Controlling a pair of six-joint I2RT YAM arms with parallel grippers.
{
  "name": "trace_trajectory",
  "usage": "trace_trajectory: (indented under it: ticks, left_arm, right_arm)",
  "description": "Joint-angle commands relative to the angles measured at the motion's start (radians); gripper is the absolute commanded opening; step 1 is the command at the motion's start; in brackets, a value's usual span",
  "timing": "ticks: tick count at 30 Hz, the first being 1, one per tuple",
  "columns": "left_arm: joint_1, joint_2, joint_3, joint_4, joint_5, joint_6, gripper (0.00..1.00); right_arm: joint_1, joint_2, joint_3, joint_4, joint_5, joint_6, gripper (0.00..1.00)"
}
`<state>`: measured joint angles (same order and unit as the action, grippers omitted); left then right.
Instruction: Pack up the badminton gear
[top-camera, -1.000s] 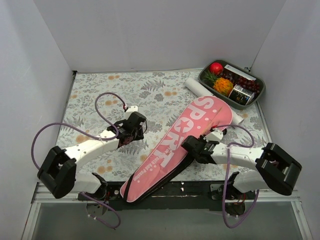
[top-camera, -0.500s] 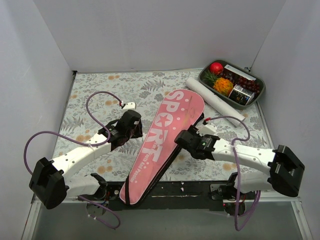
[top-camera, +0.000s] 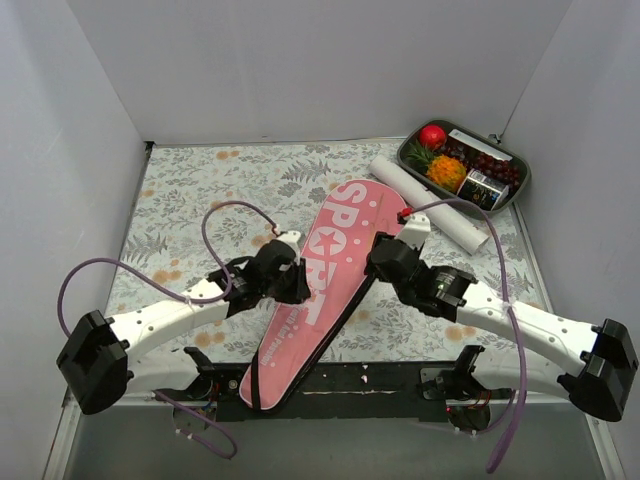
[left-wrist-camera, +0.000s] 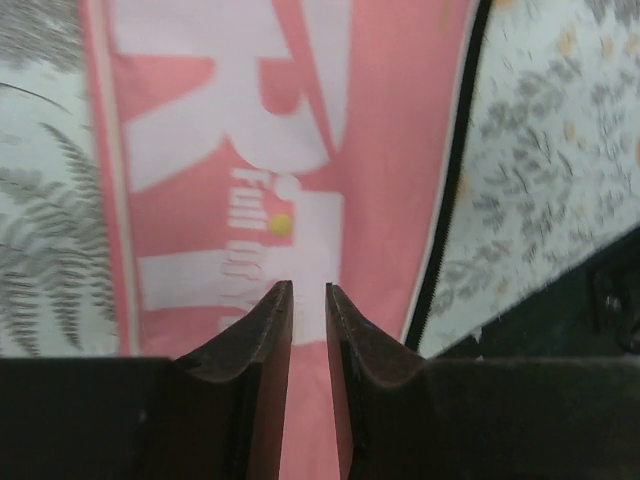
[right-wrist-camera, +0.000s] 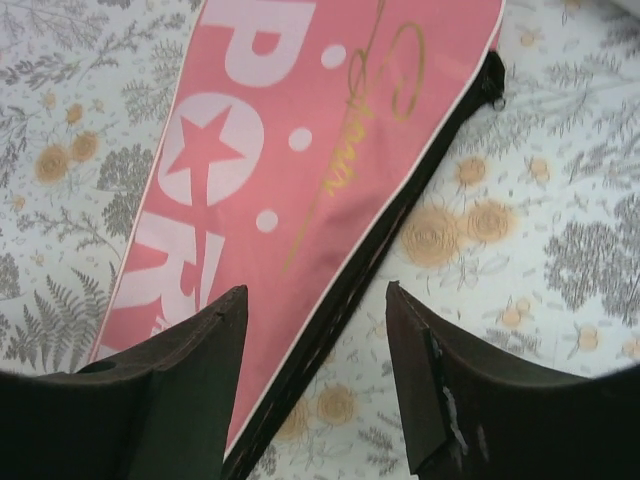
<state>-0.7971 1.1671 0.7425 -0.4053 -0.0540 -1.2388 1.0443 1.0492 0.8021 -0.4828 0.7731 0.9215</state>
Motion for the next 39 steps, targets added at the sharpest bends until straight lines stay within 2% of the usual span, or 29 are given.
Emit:
trace_trajectory:
  ticks: [1, 4, 9, 13, 19, 27, 29, 34, 39]
  left_arm:
    - [-0.145, 0.019, -0.054, 0.071, 0.154, -0.045, 0.18]
    - [-0.192, 0.049, -0.081, 0.109, 0.161, -0.083, 0.13]
    - [-0.194, 0.106, -0.150, 0.180, 0.134, -0.102, 0.08]
    - [-0.188, 0.202, -0.184, 0.227, 0.102, -0.108, 0.07]
    - [-0.149, 0.259, -0.229, 0.275, 0.106, -0.119, 0.05]
    - [-0.113, 0.148, -0.216, 0.185, 0.066, -0.129, 0.06]
    - [-0.103, 0.115, -0.198, 0.143, -0.010, -0.140, 0.07]
    - [-0.002, 0.068, -0.183, 0.102, -0.047, -0.142, 0.08]
    - [0.102, 0.100, -0.190, 0.140, -0.064, -0.156, 0.07]
  right_arm:
    - [-0.170, 0.088, 0.052, 0.337, -0.185, -0.406, 0.63]
    - [-0.265, 0.220, 0.115, 0.430, -0.308, -0.492, 0.61]
    - [-0.340, 0.418, 0.218, 0.590, -0.444, -0.587, 0.61]
    - [-0.371, 0.598, 0.308, 0.635, -0.578, -0.608, 0.61]
    - [-0.389, 0.753, 0.358, 0.613, -0.551, -0.606, 0.61]
    - [-0.432, 0.793, 0.230, 0.558, -0.523, -0.514, 0.61]
    - [-0.432, 0.793, 0.212, 0.541, -0.518, -0.489, 0.61]
    - [-0.434, 0.796, 0.197, 0.434, -0.518, -0.431, 0.61]
    - [-0.432, 0.747, 0.129, 0.389, -0.514, -0.379, 0.61]
